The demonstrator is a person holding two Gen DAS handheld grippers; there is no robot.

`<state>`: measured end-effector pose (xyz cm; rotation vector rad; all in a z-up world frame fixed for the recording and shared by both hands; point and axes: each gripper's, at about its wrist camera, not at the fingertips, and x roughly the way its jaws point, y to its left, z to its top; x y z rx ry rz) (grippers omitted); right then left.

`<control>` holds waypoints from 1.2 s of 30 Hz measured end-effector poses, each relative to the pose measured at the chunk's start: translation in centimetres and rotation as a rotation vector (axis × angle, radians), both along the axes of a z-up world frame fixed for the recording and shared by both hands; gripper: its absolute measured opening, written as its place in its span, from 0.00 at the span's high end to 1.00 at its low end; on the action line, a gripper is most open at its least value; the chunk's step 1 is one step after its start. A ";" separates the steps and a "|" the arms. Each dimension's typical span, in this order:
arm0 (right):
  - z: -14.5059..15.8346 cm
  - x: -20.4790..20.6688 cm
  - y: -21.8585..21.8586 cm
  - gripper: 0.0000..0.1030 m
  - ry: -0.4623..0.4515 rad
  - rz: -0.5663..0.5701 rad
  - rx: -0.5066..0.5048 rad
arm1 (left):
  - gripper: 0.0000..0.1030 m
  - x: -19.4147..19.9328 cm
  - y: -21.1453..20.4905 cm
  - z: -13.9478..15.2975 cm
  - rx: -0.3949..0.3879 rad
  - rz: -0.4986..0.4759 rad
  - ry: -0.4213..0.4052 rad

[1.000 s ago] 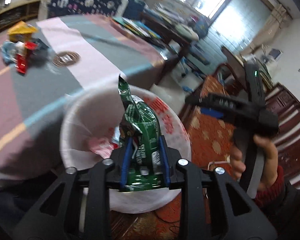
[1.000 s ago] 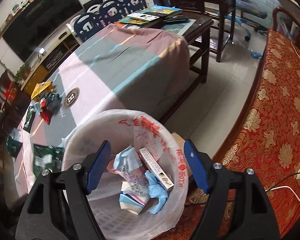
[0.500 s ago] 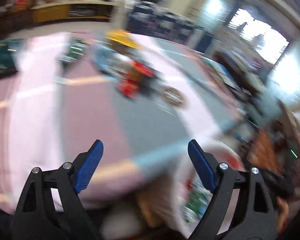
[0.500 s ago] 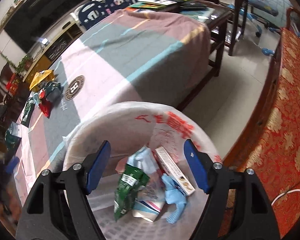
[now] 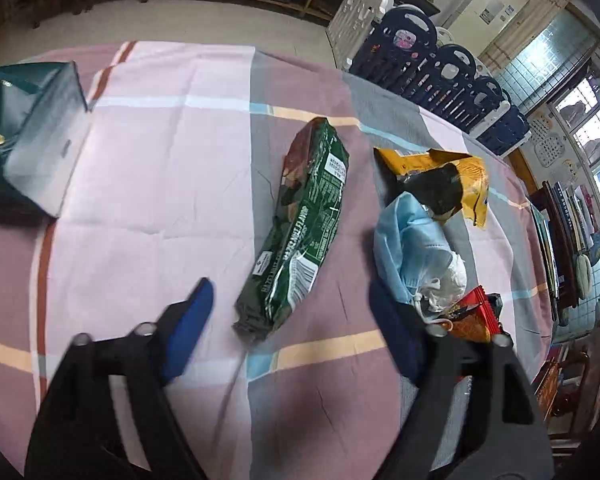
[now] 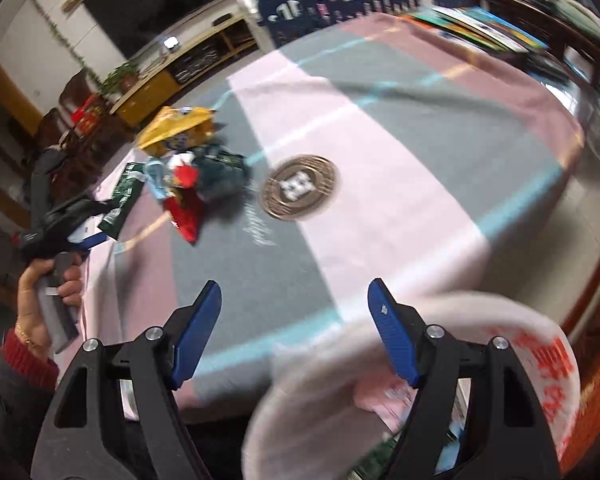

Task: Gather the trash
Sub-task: 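Grasp the dark green foil bag with the right tool while the left tool grasps another green snack bag, then carry the dark green foil bag to the bin with the right tool and release it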

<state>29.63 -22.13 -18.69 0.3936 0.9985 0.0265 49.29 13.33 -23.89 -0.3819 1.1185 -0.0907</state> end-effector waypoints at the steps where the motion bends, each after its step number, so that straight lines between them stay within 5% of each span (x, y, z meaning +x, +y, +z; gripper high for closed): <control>1: 0.3 0.9 0.8 0.28 -0.012 0.017 -0.012 | 0.73 0.4 -0.2 -0.5 0.004 -0.013 0.025; 6: 1.4 7.2 5.1 0.23 -0.141 0.149 -0.106 | 0.87 -1.8 0.8 0.1 0.050 -0.009 -0.058; 9: 0.6 11.2 5.5 0.23 -0.155 0.107 -0.185 | 0.88 -6.5 1.8 2.7 0.104 0.004 -0.149; 15: -3.7 16.1 6.9 0.30 -0.005 0.185 -0.143 | 0.88 -16.2 3.2 6.1 0.192 0.014 -0.264; 16: -4.0 15.8 7.3 0.49 -0.001 0.203 -0.144 | 0.88 -17.6 3.1 6.2 0.234 0.015 -0.272; 19: -3.5 14.2 8.1 0.58 -0.031 0.223 -0.148 | 0.88 -20.2 2.2 6.8 0.283 0.012 -0.295; 31: 1.3 1.9 6.2 0.59 -0.118 0.159 -0.133 | 0.88 -26.6 -2.2 9.4 0.385 -0.019 -0.361; 36: 3.7 -3.1 5.8 0.59 -0.163 0.151 -0.115 | 0.88 -29.3 -3.6 11.8 0.365 -0.028 -0.384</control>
